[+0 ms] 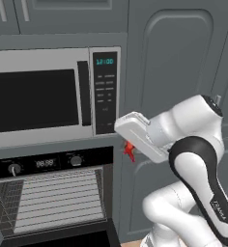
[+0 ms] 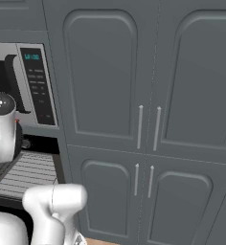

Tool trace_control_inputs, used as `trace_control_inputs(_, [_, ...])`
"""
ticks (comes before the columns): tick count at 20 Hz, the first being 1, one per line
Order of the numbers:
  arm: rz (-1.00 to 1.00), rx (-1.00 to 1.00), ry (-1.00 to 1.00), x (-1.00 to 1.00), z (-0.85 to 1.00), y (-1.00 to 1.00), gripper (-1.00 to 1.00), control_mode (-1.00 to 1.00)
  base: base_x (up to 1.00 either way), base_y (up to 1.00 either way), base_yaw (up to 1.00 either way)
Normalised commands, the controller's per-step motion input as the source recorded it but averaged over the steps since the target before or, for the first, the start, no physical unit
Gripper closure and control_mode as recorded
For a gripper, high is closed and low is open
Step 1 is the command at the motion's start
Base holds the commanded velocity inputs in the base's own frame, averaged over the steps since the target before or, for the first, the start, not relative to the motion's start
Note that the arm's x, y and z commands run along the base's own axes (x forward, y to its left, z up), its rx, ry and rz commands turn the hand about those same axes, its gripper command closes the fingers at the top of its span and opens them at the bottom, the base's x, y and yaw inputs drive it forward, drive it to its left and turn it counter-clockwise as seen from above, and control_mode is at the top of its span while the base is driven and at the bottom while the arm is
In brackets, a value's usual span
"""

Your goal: Take the fish from the oven and place it on the plate on the counter.

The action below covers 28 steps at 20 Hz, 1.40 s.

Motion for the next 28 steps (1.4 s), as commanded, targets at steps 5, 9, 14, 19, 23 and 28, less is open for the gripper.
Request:
trace_control_inputs(5, [0.10,-0.22,0.00,0.00,0.00,-0.48,1.00,-1.00,0.00,0.00,0.00])
trace_control_inputs(9, [0.07,-0.33,0.00,0.00,0.01,-0.34,1.00,-1.00,0.00,0.00,0.00])
trace_control_inputs(14, [0.06,-0.30,0.00,-0.07,0.13,-0.28,1.00,-1.00,0.00,0.00,0.00])
trace_control_inputs(19, [0.07,-0.13,0.00,-0.31,0.41,-0.15,1.00,-1.00,0.00,0.00,0.00])
trace_control_inputs(23, [0.03,0.00,-0.04,-0.19,0.07,-0.48,1.00,-1.00,0.00,0.00,0.00])
trace_control_inputs(28, [0.02,0.00,0.00,0.00,0.00,-0.06,1.00,-1.00,0.00,0.00,0.00])
